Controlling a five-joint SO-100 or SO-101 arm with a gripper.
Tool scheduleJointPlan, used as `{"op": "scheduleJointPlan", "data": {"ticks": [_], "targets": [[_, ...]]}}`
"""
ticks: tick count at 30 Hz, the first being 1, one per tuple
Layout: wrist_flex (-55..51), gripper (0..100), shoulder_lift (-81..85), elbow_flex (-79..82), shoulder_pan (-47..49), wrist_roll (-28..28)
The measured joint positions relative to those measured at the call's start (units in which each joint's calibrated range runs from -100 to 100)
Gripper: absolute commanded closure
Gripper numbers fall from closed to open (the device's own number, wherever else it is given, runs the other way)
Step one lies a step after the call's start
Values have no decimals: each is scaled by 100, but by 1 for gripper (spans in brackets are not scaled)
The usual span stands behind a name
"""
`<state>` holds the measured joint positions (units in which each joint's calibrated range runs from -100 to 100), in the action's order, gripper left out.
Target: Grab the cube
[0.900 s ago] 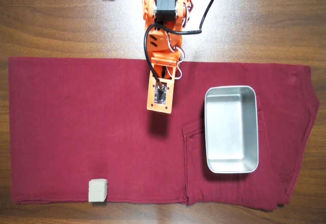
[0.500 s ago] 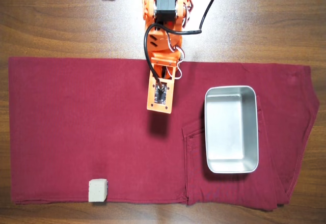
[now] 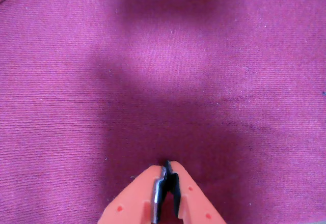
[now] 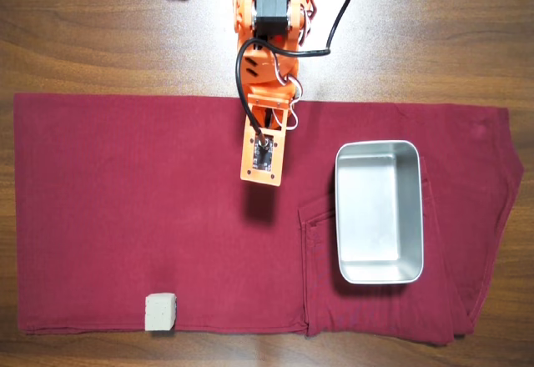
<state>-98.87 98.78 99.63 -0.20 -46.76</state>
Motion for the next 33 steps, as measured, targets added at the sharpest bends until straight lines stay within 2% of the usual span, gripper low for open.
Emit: {"op": "scheduleJointPlan", "data": {"ticks": [21, 24, 28, 33], "targets": [[-9, 100, 0, 0, 0, -73], [141, 92, -217, -83, -339, -83], [1502, 80, -3108, -2145, -1027, -186], [1643, 74, -6545, -5709, -2084, -156]]}}
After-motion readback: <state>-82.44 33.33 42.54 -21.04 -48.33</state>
